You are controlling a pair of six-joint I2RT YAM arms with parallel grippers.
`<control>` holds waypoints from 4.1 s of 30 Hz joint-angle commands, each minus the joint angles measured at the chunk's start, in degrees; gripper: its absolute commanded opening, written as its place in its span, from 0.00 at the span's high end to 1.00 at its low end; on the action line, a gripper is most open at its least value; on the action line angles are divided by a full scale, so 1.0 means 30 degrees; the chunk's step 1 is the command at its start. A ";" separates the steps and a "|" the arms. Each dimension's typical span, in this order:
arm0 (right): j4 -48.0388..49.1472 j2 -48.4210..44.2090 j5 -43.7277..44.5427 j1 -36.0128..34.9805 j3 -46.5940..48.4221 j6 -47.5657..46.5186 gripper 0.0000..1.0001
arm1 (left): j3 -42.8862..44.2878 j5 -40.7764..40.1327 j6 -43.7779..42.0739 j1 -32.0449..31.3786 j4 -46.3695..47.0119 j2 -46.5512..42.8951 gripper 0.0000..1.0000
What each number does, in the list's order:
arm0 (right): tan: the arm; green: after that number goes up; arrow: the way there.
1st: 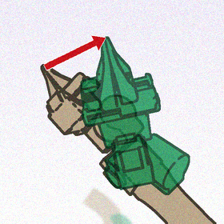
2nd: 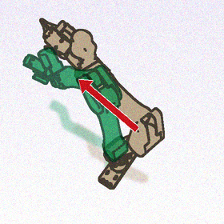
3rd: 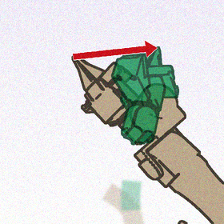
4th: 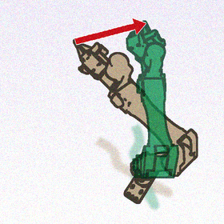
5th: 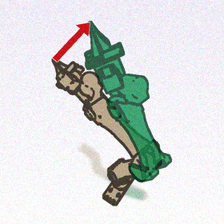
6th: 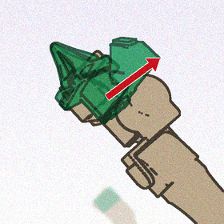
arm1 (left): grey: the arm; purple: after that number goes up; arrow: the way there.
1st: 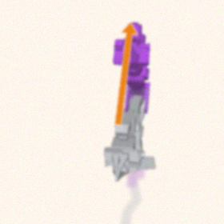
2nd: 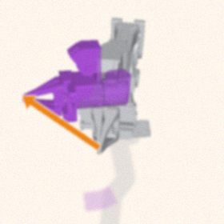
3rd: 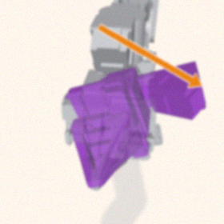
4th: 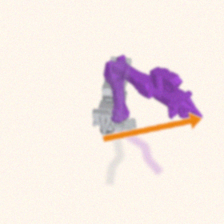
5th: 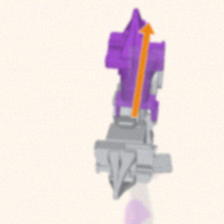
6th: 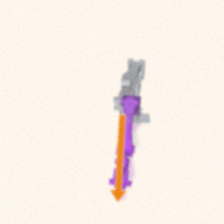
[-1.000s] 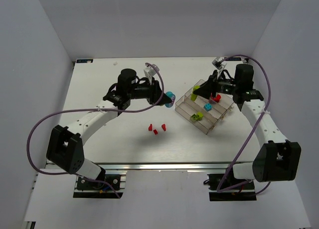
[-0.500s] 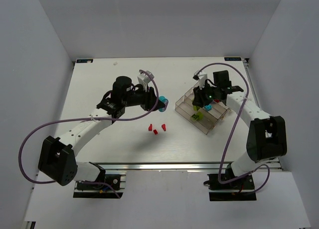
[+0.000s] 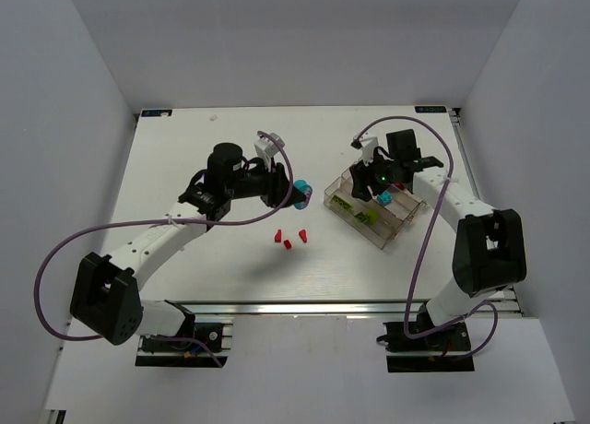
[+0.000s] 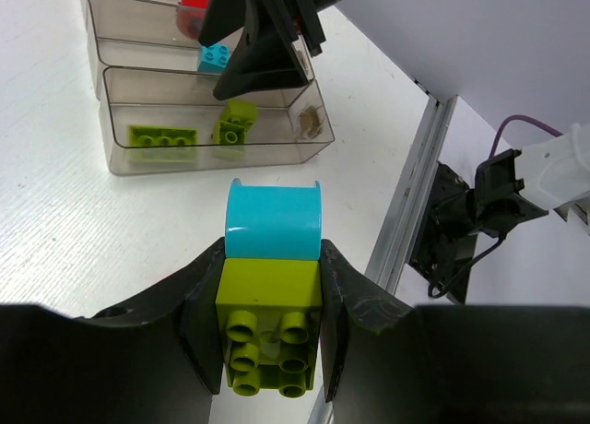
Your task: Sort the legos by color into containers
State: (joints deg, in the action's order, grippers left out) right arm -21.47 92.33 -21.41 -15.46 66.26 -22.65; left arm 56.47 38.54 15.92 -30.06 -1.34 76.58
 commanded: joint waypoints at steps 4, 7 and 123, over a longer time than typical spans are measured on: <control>-0.0576 -0.0953 -0.1095 -0.0002 0.1292 0.0461 0.37 | -0.0190 0.1360 0.0434 0.0031 0.1238 -0.0653 1.00; 0.0765 -0.2472 -0.4540 0.0349 0.0506 0.1280 0.74 | -0.0248 0.2267 0.1340 0.0031 0.2726 -0.0390 1.00; 1.5449 -0.4176 -1.7913 0.0730 -0.3190 1.6429 1.00 | 0.1509 0.6458 0.6853 -0.0350 0.9209 0.3333 0.32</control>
State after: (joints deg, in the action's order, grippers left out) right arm 26.39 82.11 -74.76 -13.82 54.59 29.10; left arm 58.59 57.58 38.96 -31.31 28.62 89.78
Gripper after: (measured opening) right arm 0.427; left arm 0.691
